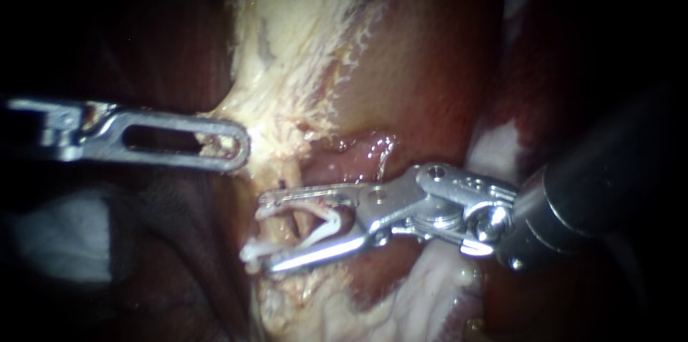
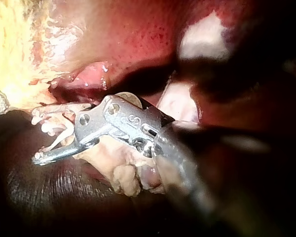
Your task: Clipping third clip left tube
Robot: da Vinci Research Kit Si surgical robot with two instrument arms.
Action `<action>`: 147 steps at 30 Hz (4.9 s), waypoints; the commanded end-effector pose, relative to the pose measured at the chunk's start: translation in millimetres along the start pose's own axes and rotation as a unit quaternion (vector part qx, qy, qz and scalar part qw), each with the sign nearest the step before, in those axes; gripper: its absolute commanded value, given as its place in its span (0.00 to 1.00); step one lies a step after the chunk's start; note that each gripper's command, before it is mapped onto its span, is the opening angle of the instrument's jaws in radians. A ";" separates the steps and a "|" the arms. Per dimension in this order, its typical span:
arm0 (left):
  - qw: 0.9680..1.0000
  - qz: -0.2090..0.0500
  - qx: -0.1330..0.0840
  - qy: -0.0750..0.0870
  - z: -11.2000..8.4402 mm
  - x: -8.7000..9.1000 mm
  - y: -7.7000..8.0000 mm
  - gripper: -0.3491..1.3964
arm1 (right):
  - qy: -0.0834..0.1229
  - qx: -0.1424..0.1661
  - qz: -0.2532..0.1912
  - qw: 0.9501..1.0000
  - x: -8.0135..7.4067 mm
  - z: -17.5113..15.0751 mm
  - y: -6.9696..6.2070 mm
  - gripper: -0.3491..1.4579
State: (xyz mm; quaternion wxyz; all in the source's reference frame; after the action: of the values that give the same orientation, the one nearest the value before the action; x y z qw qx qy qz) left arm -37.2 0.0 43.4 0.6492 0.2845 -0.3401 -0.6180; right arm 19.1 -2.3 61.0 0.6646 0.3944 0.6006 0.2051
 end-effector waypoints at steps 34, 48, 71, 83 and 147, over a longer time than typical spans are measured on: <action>1.000 -0.001 0.004 0.005 -1.4 -0.7 0.2 0.00 | -0.005 0.002 0.001 1.000 0.7 -1.6 -1.9 0.52; 1.000 0.000 0.003 0.005 -2.2 -0.6 0.5 0.00 | -0.023 -0.023 0.003 0.999 1.8 -1.5 -3.2 0.52; 1.000 -0.002 0.001 0.003 -2.7 0.0 -1.1 0.00 | -0.057 -0.066 -0.001 0.996 -0.7 0.7 0.4 0.52; 1.000 -0.002 0.001 0.003 -2.7 0.2 -1.8 0.00 | -0.057 -0.066 -0.004 0.996 -1.0 1.6 0.9 0.53; 1.000 -0.002 0.000 0.001 -1.9 0.0 -1.5 0.00 | 0.053 -0.019 0.115 0.992 3.1 1.9 0.6 0.00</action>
State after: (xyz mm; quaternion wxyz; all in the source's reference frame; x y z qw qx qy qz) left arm -36.5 -0.2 41.1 0.6483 0.2856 -0.3386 -0.6192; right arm 21.5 0.0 59.4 0.6112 0.4370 0.5812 0.3125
